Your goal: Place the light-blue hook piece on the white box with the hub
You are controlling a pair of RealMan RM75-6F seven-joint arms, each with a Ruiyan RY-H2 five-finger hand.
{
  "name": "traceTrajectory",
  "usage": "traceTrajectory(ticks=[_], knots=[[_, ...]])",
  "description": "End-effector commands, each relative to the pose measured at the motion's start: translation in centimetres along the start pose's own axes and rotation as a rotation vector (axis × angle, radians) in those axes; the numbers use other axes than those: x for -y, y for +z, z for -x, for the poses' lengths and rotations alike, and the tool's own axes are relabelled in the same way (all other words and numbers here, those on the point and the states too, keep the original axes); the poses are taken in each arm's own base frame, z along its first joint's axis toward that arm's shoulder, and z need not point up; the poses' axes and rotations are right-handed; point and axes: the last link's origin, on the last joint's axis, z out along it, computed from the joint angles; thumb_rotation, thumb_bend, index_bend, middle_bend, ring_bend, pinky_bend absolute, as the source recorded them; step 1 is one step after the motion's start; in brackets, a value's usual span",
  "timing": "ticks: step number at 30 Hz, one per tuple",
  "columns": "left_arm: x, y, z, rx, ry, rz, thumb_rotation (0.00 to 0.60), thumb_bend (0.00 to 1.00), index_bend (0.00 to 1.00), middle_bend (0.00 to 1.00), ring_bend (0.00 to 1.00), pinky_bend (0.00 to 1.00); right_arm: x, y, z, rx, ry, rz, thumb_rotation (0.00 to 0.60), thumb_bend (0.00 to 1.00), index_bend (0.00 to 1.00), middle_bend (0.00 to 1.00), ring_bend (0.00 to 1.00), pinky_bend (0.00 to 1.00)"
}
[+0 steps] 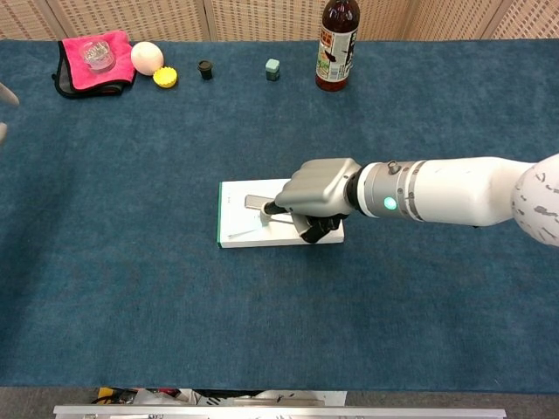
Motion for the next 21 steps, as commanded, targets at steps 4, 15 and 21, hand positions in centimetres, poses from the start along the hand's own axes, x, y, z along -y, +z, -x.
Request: traceTrajectory(ticks=[4,15,21], knots=[[0.0,0.0,0.0,-0.001,0.001,0.002,0.6,0.42,0.37,0.76,0.79,0.86,-0.1,0.1,0.1,0.005,0.0,0.005,0.35,1.0,0.18,1.0,1.0,1.0],[0.0,-0.2,0.1,0.0,0.0,0.002,0.6,0.42,0.37,0.76,0.79,0.86,-0.2,-0.6,0.2,0.011,-0.007,0.025,0.35,1.0,0.18,1.0,1.0,1.0],[-0.1,-0.2,0.1,0.004,0.002,0.004,0.6,0.42,0.37,0.76,0.79,0.86,-0.6,-1.1,0.4,0.016,-0.009,0.044,0.35,1.0,0.18,1.0,1.0,1.0]])
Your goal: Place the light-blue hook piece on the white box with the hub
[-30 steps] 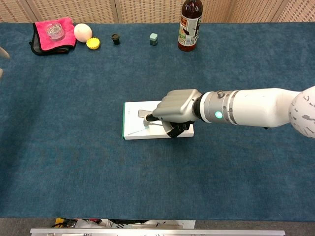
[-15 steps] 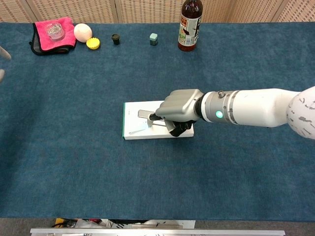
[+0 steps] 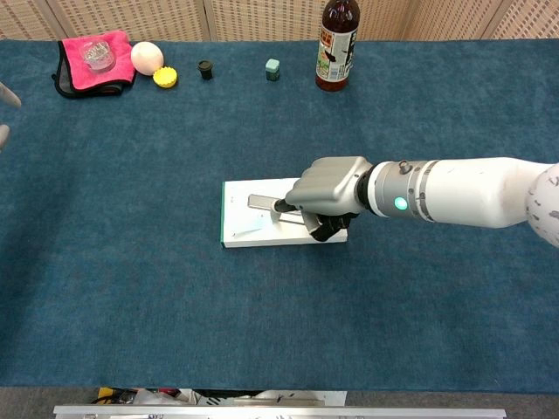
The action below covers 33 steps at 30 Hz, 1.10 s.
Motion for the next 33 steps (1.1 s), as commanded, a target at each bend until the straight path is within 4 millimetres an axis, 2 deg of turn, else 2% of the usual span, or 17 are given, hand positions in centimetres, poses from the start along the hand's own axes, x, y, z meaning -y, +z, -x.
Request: traceTrajectory(ticks=[1,16,24,33], knots=[[0.01,-0.03,0.04,0.0,0.001,0.0,0.6,0.42,0.37,0.76,0.79,0.86,-0.17,-0.06,0.15,0.005,0.003,0.008,0.35,1.0,0.18,1.0,1.0,1.0],[0.11,-0.14,-0.06,-0.001,0.001,-0.006,0.6,0.42,0.37,0.76,0.79,0.86,0.11,-0.35,-0.44,-0.028,0.011,-0.004,0.35,1.0,0.19,1.0,1.0,1.0],[0.3,-0.14,0.03,0.007,0.004,-0.015,0.6,0.42,0.37,0.76,0.79,0.86,0.2,0.37,0.06,-0.008,0.003,-0.005,0.35,1.0,0.19,1.0,1.0,1.0],[0.12,0.01,0.2,0.013,0.004,-0.013,0.6,0.42,0.37,0.76,0.79,0.86,-0.25,0.01,0.49,0.004,0.005,0.012,0.35,1.0,0.19,1.0,1.0,1.0]])
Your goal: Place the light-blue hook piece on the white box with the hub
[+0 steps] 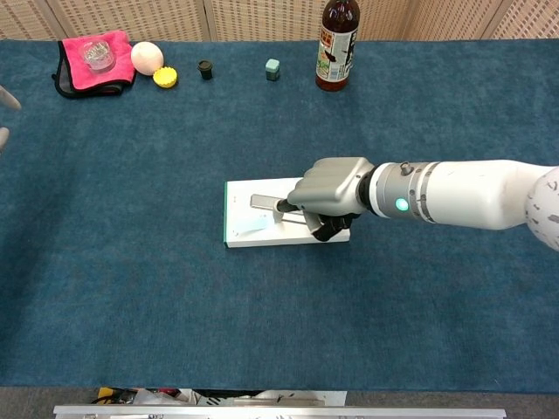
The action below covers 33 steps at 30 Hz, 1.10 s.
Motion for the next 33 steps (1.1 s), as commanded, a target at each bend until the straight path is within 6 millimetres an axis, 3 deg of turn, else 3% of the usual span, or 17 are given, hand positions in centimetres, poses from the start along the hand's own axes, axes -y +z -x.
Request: traceTrajectory(ticks=[1,33], knots=[[-0.04,0.01,0.03,0.001,0.001,0.001,0.6,0.42,0.37,0.76,0.79,0.86,-0.15,-0.1,0.17,0.005,0.002,0.006,0.35,1.0,0.19,1.0,1.0,1.0],[0.1,-0.02,0.26,0.013,0.003,-0.013,0.6,0.42,0.37,0.75,0.79,0.86,-0.19,-0.39,0.54,0.002,0.007,0.008,0.35,1.0,0.19,1.0,1.0,1.0]])
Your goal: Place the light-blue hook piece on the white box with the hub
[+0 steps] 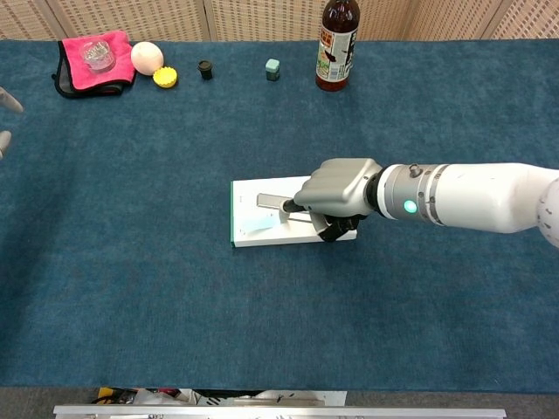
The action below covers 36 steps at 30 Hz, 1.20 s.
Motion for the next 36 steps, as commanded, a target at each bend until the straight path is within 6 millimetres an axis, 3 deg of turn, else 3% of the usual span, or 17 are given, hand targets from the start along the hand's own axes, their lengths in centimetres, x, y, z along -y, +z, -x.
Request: traceTrajectory(ticks=[1,36], knots=[[0.06,-0.01,-0.02,-0.001,0.002,-0.002,0.6,0.42,0.37,0.75,0.79,0.86,-0.01,0.01,0.05,0.001,0.001,0.001,0.35,1.0,0.19,1.0,1.0,1.0],[0.23,-0.03,0.1,0.005,0.002,-0.01,0.6,0.42,0.36,0.75,0.79,0.86,-0.19,0.38,0.08,0.001,0.005,0.009,0.35,1.0,0.19,1.0,1.0,1.0]])
